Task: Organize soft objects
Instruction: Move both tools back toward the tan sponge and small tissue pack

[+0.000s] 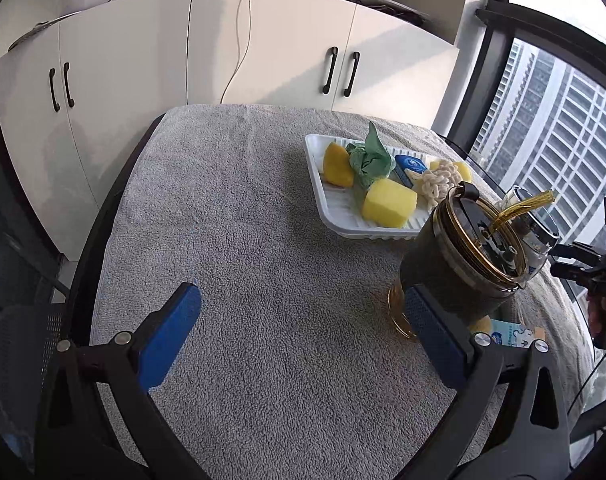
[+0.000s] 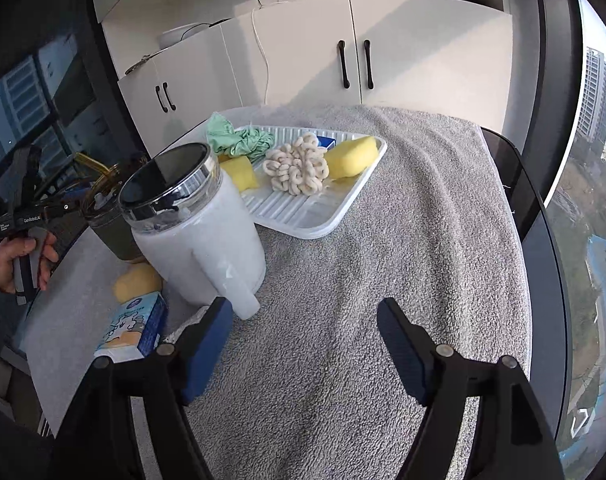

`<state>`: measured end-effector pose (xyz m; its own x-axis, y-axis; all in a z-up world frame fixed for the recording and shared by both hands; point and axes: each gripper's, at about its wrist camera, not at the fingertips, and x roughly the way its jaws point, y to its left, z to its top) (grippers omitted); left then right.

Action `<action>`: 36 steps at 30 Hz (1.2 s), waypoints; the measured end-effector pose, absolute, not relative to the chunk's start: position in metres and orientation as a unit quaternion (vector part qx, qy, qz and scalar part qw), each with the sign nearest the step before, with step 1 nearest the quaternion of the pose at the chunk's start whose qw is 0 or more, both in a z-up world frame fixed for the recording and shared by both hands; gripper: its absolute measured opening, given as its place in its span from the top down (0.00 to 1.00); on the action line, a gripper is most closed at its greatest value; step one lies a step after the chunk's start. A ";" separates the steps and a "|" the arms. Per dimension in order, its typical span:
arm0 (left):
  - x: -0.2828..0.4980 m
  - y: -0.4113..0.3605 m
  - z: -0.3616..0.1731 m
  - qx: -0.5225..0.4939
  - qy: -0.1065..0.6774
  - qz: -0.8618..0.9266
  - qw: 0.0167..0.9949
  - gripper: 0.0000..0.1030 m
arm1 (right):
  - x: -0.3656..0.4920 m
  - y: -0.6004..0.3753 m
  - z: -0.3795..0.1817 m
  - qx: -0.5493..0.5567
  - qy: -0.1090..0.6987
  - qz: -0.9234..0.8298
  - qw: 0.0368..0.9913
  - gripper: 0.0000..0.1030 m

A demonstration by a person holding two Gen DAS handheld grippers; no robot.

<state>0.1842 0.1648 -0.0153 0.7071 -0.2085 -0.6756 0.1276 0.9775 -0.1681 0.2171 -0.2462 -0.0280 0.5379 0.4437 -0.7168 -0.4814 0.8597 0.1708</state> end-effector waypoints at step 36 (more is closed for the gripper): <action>0.147 0.013 -0.053 -0.068 0.423 -0.193 0.883 0.00 | 0.125 -0.147 -0.060 -0.035 0.375 0.324 0.868 0.25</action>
